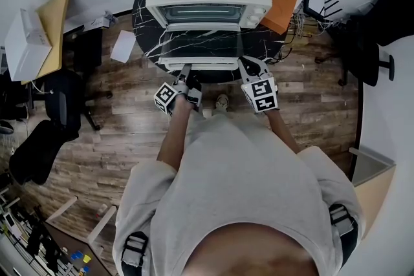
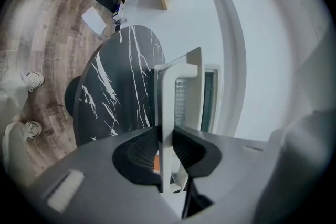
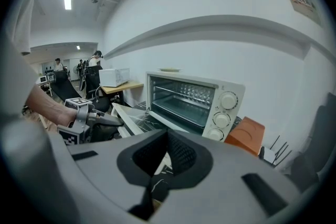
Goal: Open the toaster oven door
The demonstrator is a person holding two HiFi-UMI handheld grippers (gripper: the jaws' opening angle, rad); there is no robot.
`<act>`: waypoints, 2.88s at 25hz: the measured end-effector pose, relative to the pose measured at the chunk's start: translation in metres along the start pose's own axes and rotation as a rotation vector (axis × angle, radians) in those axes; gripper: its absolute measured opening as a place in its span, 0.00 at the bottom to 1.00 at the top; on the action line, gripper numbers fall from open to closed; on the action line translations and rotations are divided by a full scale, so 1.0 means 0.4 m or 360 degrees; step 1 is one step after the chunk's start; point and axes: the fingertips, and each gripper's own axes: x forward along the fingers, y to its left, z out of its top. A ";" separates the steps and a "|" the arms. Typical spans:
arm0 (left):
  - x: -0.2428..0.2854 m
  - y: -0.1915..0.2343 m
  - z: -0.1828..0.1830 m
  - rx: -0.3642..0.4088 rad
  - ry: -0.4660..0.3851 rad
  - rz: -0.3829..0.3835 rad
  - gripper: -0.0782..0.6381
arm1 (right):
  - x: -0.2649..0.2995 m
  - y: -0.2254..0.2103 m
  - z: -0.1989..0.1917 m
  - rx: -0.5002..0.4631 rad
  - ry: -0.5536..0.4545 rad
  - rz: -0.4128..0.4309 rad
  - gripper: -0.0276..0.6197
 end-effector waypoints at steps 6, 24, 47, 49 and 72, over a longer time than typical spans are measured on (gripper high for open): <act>-0.005 0.033 -0.005 -0.0020 0.0001 0.0055 0.23 | 0.001 -0.005 -0.005 0.0007 0.0008 -0.0001 0.06; -0.012 0.127 -0.009 -0.0095 -0.0018 0.0177 0.21 | 0.000 -0.016 -0.027 0.0023 0.0041 -0.0008 0.06; -0.009 0.194 -0.009 -0.0138 -0.0004 0.0261 0.22 | -0.025 -0.032 -0.020 0.0018 0.0008 -0.0024 0.06; -0.008 0.195 -0.008 -0.0132 -0.0003 0.0258 0.22 | -0.025 -0.031 -0.020 0.0017 0.0014 -0.0022 0.06; -0.056 0.178 -0.013 -0.0055 0.0047 0.0162 0.33 | 0.007 -0.005 -0.018 -0.0001 0.0019 0.0051 0.06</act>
